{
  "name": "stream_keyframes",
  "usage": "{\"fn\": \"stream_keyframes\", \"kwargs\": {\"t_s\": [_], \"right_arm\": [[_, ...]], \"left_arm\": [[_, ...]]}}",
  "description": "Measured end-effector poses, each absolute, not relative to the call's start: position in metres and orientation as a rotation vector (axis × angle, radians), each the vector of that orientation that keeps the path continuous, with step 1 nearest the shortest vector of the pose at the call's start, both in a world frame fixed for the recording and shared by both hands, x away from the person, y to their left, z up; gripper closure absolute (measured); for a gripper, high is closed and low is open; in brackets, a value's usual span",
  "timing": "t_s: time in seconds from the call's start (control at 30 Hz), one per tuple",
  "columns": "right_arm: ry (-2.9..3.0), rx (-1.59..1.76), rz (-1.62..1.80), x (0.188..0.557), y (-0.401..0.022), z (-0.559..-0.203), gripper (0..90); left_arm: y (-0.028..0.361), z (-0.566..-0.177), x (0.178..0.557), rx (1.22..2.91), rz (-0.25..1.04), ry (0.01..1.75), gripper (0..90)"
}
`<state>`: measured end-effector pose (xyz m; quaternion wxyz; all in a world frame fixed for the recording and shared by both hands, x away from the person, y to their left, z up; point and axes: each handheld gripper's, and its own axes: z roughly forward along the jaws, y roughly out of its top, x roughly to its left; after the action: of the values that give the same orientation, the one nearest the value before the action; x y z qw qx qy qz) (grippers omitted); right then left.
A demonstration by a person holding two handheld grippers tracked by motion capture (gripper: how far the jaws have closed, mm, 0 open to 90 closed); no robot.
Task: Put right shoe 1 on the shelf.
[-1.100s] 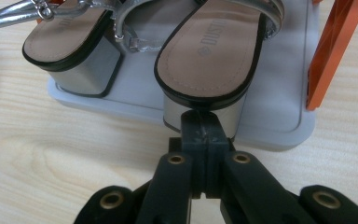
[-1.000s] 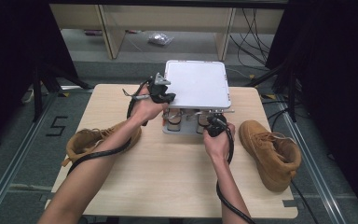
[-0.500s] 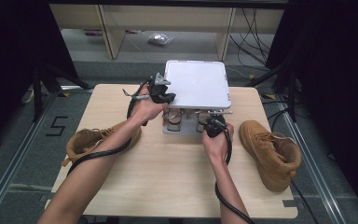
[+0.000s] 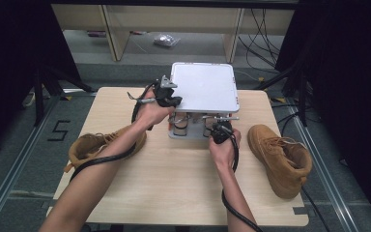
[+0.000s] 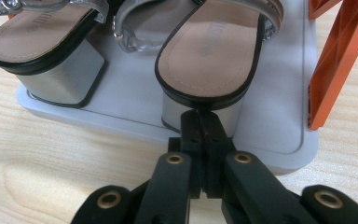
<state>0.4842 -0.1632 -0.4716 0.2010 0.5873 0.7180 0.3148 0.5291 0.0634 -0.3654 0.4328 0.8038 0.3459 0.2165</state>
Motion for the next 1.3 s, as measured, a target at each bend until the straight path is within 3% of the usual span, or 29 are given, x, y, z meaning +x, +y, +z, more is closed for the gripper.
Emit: {"fn": "stream_keyframes", "kwargs": {"t_s": [0.33, 0.8, 1.23, 1.3], "right_arm": [[2.013, 1.629, 0.872, 0.485, -0.162, -0.472, 87.4], [2.029, 1.622, 0.908, 0.461, -0.178, -0.453, 64.8], [1.999, 1.718, 0.952, 0.442, -0.196, -0.446, 55.4], [2.001, 1.756, 0.971, 0.436, -0.194, -0.445, 54.1]], "left_arm": [[0.063, -0.365, 0.529, 2.003, 0.539, 0.863, 90.0], [0.064, -0.365, 0.529, 2.0, 0.541, 0.864, 90.0], [0.063, -0.365, 0.529, 2.0, 0.544, 0.861, 89.7], [0.065, -0.361, 0.527, 1.993, 0.536, 0.87, 86.4]]}}
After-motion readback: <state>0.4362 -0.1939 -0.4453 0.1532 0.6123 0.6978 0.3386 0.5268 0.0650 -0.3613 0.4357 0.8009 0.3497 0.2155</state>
